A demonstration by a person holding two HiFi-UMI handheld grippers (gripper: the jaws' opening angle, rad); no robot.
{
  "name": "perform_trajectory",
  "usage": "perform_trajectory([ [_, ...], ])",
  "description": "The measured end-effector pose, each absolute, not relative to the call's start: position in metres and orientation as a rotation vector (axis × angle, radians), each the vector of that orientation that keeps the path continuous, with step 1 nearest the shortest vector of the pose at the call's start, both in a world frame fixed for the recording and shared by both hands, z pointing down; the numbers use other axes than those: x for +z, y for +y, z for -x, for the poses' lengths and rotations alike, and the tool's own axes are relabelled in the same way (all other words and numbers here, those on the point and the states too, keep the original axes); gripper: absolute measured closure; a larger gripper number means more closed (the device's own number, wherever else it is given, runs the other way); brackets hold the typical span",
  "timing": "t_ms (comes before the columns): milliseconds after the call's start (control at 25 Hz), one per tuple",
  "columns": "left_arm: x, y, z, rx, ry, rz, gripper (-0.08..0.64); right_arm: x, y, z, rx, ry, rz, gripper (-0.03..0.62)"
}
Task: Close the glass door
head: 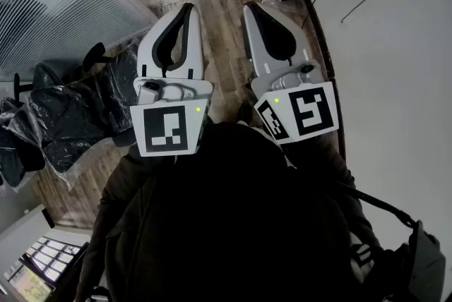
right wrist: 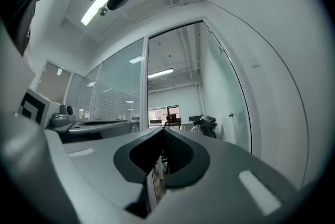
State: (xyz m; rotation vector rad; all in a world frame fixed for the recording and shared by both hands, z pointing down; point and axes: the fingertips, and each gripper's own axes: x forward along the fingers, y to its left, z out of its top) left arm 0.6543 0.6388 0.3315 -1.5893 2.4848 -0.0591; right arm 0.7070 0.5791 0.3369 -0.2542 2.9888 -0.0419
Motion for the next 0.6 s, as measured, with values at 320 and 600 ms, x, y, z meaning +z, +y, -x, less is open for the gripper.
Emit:
perform_trajectory([
  [320, 0.333, 0.638, -0.659, -0.05, 2.483, 1.588, 0.563, 0.339, 0.579, -0.712, -0.035, 2.989, 0.256, 0.591],
  [600, 0.336, 0.605, -0.658, 0.005, 2.539, 1.541, 0.563, 0.348, 0.544, -0.71, -0.094, 3.016, 0.202, 0.591],
])
